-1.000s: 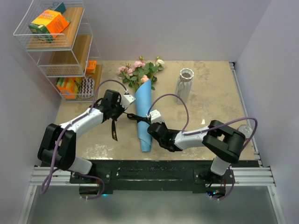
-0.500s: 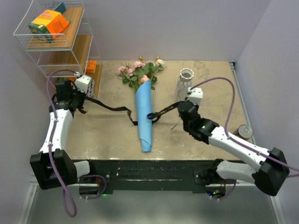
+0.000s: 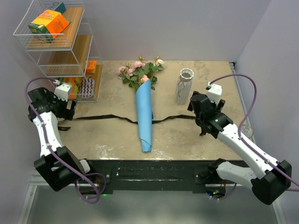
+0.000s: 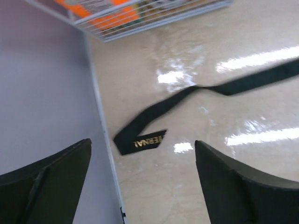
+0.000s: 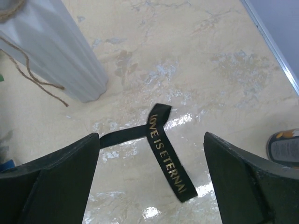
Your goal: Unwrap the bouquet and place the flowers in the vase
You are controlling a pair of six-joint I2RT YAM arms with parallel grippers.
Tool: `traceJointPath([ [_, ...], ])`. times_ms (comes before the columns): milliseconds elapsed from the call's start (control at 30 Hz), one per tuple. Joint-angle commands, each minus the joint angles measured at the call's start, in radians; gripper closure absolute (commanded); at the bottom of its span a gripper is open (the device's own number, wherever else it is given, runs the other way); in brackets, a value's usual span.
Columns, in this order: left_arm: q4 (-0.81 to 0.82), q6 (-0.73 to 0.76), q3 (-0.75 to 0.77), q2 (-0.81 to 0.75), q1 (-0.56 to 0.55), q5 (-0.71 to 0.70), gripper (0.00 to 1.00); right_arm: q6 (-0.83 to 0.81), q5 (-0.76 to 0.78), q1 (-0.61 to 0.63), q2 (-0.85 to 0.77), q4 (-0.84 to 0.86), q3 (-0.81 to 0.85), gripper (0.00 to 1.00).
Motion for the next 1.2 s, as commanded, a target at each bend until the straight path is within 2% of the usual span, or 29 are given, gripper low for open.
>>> traceJointPath([
  [0, -0.205, 0.154, 0.109, -0.111, -0.030, 0.287, 0.01, -0.018, 0.022, -0.007, -0.062, -0.069, 0.094, 0.03],
  [67, -0.297, 0.171, 0.143, -0.131, -0.118, 0.379, 0.01, -0.067, -0.020, -0.004, -0.111, -0.044, 0.100, 0.02],
  [133, -0.297, 0.136, 0.158, -0.140, -0.244, 0.427, 0.01, -0.095, -0.110, -0.004, -0.166, 0.022, 0.091, 0.02],
  [267, -0.120, 0.046, 0.099, -0.128, -0.376, 0.666, 0.01, -0.149, -0.222, -0.004, -0.196, 0.058, 0.102, 0.09],
  [300, -0.071, -0.021, 0.062, -0.117, -0.404, 0.679, 0.01, -0.155, -0.244, -0.004, -0.197, 0.061, 0.103, 0.12],
  [333, 0.047, -0.071, 0.051, -0.099, -0.479, 0.671, 0.01, -0.157, -0.259, -0.002, -0.197, 0.059, 0.105, 0.20],
  [400, 0.075, -0.096, 0.084, 0.002, -0.556, 0.625, 0.02, -0.163, -0.302, -0.004, -0.191, 0.049, 0.116, 0.25],
  [433, 0.082, -0.103, 0.107, 0.085, -0.638, 0.599, 0.01, -0.164, -0.313, -0.004, -0.190, 0.047, 0.117, 0.27],
  [533, 0.088, -0.122, 0.201, 0.237, -0.726, 0.529, 0.01, -0.175, -0.354, -0.004, -0.208, 0.070, 0.108, 0.27],
  [600, 0.129, -0.175, 0.248, 0.297, -0.740, 0.505, 0.01, -0.180, -0.396, -0.002, -0.237, 0.099, 0.091, 0.28],
  [700, 0.178, -0.178, 0.314, 0.398, -0.760, 0.482, 0.01, -0.178, -0.465, -0.004, -0.256, 0.119, 0.082, 0.35],
  [767, 0.181, -0.177, 0.359, 0.476, -0.765, 0.485, 0.01, -0.177, -0.497, -0.004, -0.265, 0.121, 0.079, 0.36],
  [867, 0.155, -0.175, 0.477, 0.576, -0.766, 0.522, 0.01, -0.172, -0.538, -0.004, -0.285, 0.122, 0.070, 0.37],
  [1033, 0.161, -0.155, 0.535, 0.676, -0.771, 0.539, 0.01, -0.163, -0.595, -0.002, -0.312, 0.119, 0.065, 0.41],
  [1167, 0.080, -0.134, 0.623, 0.756, -0.774, 0.541, 0.02, -0.167, -0.617, -0.004, -0.340, 0.125, 0.068, 0.48],
])
